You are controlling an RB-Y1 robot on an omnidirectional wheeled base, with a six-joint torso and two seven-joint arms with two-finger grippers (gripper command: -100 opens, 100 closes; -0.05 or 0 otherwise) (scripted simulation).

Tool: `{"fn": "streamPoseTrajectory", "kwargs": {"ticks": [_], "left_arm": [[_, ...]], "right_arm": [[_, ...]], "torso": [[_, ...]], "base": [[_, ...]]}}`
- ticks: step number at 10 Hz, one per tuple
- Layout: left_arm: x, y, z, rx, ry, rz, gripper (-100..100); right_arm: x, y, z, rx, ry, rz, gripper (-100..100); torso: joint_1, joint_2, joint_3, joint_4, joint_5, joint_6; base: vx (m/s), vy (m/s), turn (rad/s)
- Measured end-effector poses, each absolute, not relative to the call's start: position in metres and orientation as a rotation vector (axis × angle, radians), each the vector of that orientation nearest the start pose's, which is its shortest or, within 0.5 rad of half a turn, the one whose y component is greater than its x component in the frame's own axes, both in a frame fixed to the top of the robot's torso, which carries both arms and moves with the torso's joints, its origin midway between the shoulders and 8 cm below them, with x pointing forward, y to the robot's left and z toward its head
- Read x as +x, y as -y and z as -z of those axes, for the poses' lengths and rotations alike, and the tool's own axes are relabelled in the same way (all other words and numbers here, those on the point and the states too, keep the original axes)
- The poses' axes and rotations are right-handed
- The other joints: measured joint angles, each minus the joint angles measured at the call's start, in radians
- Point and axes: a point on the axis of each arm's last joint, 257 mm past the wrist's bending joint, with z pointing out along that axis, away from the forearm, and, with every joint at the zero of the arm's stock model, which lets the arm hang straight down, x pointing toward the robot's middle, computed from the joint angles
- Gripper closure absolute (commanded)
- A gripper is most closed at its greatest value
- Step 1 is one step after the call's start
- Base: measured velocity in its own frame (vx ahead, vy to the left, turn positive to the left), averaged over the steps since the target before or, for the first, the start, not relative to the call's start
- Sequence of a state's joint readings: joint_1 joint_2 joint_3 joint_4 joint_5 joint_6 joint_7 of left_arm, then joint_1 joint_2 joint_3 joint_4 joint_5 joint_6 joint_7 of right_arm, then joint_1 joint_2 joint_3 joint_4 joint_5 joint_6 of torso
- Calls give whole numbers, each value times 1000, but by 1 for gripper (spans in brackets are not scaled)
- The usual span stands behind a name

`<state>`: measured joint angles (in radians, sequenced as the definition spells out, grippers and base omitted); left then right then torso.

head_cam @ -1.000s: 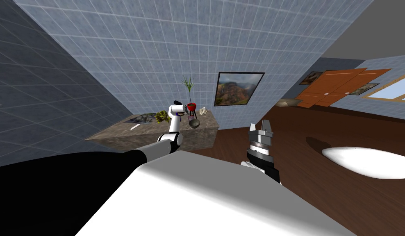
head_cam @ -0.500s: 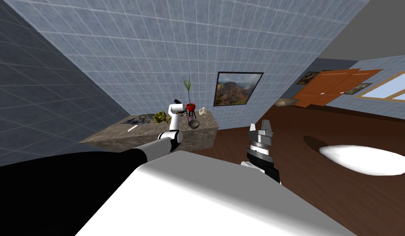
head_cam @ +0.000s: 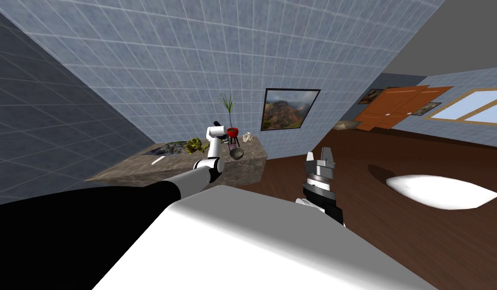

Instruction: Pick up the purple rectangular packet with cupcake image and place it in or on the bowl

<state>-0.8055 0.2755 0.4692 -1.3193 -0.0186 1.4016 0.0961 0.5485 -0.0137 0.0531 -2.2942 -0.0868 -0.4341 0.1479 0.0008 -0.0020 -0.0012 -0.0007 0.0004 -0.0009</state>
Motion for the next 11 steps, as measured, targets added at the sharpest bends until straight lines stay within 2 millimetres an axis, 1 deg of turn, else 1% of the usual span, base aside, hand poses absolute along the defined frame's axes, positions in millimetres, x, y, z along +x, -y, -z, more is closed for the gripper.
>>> {"fn": "streamPoseTrajectory", "kwargs": {"ticks": [4,10,11], "left_arm": [[591,-383,174,-2189,-1450,556,-100],[555,-385,198,-2363,-1534,381,-100],[548,-382,200,-2385,-1548,356,-100]], "right_arm": [[350,277,-1,728,-683,-1237,0],[350,277,-1,728,-683,-1237,0],[350,277,-1,728,-683,-1237,0]], "torso": [[0,0,0,0,0,0],[1,-1,-1,0,0,0],[0,-1,-1,0,0,0]], "base": [[34,16,-39],[48,25,-55],[61,29,-58]]}}
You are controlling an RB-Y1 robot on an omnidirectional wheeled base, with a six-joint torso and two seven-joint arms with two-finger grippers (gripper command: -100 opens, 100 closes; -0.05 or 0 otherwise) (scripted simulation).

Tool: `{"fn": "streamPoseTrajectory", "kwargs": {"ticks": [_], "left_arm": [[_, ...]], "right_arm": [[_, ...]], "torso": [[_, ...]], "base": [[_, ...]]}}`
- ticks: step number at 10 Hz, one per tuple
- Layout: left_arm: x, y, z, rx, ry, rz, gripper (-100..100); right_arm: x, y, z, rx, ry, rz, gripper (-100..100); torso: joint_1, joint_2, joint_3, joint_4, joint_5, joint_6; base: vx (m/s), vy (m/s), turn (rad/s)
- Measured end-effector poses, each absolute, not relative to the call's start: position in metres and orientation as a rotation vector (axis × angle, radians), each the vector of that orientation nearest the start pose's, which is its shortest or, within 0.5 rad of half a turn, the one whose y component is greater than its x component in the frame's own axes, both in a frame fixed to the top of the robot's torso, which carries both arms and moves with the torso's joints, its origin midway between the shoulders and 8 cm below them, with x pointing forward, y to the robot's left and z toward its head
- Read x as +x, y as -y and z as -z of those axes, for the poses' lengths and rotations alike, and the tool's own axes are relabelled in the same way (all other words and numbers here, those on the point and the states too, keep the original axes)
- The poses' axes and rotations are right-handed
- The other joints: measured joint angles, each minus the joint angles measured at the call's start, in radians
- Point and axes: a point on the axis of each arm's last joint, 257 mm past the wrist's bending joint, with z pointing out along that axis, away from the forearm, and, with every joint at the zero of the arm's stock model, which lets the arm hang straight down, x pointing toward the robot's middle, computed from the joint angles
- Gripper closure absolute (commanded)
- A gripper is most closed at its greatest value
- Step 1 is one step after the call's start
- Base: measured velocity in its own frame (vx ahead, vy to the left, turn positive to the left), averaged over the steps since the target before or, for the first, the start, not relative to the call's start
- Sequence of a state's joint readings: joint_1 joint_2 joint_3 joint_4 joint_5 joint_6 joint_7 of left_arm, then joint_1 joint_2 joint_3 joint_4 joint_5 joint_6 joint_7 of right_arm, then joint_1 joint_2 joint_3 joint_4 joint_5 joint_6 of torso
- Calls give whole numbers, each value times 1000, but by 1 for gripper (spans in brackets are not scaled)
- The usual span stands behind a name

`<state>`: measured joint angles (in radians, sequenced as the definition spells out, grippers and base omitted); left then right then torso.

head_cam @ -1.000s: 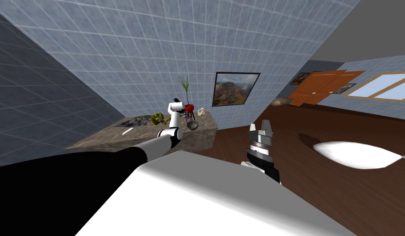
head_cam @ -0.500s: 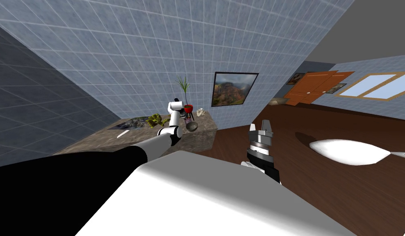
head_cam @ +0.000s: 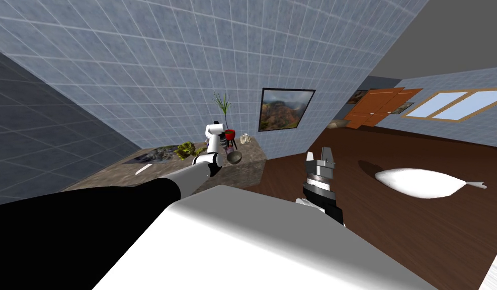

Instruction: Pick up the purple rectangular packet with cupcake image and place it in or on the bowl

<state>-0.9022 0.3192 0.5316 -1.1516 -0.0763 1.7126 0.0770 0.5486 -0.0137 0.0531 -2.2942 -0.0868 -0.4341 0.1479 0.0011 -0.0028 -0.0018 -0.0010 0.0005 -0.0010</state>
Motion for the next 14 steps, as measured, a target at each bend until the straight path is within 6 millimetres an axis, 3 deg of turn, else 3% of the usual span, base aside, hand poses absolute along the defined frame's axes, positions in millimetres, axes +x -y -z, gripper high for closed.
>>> {"fn": "streamPoseTrajectory", "kwargs": {"ticks": [10,11,12,14], "left_arm": [[476,-365,222,-2639,-1688,41,-100],[475,-364,222,-2644,-1690,35,0],[475,-364,222,-2643,-1690,35,-100],[475,-363,236,-2642,-1696,33,-100]], "right_arm": [[350,277,-1,728,-683,-1237,0],[350,277,-1,728,-683,-1237,0],[350,277,-1,728,-683,-1237,0],[350,277,-1,728,-683,-1237,0]], "torso": [[0,1,0,0,0,0],[-1,2,1,0,0,0],[-1,3,1,1,0,0],[-2,3,2,1,0,0]], "base": [[44,25,-36],[0,0,0],[4,-1,20],[4,-4,14]]}}
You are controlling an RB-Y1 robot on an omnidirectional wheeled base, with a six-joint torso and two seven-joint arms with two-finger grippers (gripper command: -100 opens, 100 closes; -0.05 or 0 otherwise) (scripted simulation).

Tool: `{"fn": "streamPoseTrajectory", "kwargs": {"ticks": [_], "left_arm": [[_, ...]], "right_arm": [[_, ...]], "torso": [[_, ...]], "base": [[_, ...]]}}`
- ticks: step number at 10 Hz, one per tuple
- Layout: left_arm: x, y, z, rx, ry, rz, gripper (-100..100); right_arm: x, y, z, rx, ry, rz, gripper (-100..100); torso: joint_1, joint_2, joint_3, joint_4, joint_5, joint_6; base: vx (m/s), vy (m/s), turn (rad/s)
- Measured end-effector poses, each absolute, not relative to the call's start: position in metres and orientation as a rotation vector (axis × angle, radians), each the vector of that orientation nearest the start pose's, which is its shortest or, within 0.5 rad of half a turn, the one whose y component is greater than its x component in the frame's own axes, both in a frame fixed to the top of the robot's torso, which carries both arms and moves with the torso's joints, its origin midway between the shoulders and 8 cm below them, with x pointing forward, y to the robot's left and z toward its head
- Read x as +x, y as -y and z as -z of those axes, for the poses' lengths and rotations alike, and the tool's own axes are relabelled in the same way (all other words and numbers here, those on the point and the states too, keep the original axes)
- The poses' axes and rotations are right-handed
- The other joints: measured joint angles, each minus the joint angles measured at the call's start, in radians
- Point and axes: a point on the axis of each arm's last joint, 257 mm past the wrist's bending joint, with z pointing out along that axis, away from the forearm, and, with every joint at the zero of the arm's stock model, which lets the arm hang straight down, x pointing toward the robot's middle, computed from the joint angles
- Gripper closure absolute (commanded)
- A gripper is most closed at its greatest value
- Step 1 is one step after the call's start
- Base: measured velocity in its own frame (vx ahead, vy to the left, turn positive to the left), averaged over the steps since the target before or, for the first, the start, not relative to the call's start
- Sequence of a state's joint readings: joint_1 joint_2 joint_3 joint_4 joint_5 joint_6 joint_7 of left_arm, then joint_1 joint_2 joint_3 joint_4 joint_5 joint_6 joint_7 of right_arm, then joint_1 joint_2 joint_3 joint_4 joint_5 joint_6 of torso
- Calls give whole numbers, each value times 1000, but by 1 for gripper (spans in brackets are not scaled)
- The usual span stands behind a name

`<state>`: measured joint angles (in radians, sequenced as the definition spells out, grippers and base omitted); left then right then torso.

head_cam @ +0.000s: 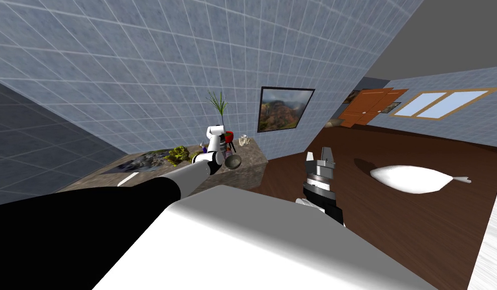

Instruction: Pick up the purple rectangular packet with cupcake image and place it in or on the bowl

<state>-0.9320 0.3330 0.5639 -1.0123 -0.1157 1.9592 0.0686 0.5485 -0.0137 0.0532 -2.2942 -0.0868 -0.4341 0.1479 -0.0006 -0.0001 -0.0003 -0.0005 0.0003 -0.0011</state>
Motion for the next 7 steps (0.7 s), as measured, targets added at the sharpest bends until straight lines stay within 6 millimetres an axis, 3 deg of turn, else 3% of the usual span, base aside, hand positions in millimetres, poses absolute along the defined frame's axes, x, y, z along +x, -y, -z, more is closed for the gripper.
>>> {"fn": "streamPoseTrajectory", "kwargs": {"ticks": [1,2,6,7], "left_arm": [[475,-364,241,-2640,-1696,35,-100],[475,-364,242,-2638,-1696,37,100],[475,-364,241,-2638,-1696,37,100],[475,-364,241,-2639,-1696,36,0]], "right_arm": [[350,277,-1,728,-683,-1237,0],[350,277,-1,728,-683,-1237,0],[350,277,-1,728,-683,-1237,0],[350,277,-1,728,-683,-1237,0]], "torso": [[0,0,0,0,0,0],[0,0,0,0,0,0],[1,-1,0,0,0,0],[1,-1,0,0,0,0]], "base": [[0,0,0],[0,0,0],[0,0,0],[0,0,0]]}}
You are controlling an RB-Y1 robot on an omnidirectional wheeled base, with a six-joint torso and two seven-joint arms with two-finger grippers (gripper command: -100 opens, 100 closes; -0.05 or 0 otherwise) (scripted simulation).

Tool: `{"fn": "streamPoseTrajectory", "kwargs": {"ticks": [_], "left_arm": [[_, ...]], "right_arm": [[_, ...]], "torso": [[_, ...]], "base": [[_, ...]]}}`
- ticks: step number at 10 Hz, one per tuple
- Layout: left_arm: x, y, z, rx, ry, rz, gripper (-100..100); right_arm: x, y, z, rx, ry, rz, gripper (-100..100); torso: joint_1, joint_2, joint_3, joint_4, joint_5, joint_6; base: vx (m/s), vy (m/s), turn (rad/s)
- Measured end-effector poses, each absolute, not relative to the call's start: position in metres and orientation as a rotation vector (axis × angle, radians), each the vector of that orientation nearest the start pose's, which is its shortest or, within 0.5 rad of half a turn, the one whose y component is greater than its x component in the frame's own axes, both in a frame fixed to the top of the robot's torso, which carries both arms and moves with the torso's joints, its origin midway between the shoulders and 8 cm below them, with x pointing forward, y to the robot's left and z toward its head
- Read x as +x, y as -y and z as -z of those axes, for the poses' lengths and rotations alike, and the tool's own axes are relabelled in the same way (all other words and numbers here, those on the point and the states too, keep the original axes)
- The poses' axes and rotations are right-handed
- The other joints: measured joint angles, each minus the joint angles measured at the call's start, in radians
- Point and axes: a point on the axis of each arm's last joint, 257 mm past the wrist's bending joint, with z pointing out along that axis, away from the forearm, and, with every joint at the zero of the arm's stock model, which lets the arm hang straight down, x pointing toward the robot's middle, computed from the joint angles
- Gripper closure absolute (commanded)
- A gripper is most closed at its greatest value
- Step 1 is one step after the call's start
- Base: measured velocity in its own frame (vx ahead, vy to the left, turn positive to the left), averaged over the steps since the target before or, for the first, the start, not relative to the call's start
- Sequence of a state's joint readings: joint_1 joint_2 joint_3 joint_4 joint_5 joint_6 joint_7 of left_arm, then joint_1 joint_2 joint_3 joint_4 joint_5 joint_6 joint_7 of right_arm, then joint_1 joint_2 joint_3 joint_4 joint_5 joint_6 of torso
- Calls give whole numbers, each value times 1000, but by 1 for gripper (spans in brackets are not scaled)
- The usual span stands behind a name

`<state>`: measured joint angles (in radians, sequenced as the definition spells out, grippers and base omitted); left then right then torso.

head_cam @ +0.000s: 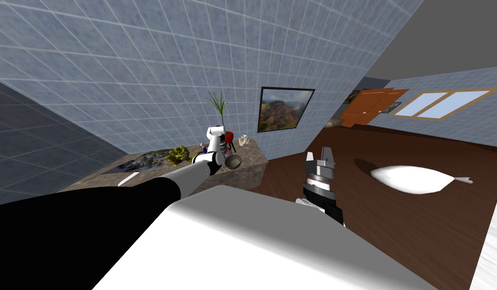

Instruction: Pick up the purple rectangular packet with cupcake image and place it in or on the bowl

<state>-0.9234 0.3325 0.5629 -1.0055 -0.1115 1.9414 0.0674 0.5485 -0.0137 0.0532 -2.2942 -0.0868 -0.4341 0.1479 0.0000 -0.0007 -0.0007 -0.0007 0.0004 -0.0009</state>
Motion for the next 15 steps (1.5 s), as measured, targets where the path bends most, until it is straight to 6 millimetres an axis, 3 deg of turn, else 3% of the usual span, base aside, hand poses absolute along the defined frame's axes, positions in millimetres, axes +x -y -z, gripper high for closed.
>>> {"fn": "streamPoseTrajectory", "kwargs": {"ticks": [1,3,4,5,15], "left_arm": [[475,-364,241,-2639,-1696,36,100],[476,-363,228,-2640,-1691,37,100],[475,-363,227,-2641,-1691,36,0],[475,-363,227,-2641,-1692,36,100],[528,-405,219,-2398,-1552,103,100]], "right_arm": [[350,277,-1,728,-683,-1237,0],[350,277,-1,728,-683,-1237,0],[350,277,-1,728,-683,-1237,0],[350,277,-1,728,-683,-1237,0],[350,276,-1,728,-683,-1237,0]], "torso": [[0,0,0,0,0,0],[0,1,1,1,0,0],[0,1,0,0,0,0],[0,0,0,0,0,0],[2,9,6,4,-1,0]], "base": [[-5,3,-23],[-2,4,-11],[0,0,0],[-44,13,-28],[-89,52,-70]]}}
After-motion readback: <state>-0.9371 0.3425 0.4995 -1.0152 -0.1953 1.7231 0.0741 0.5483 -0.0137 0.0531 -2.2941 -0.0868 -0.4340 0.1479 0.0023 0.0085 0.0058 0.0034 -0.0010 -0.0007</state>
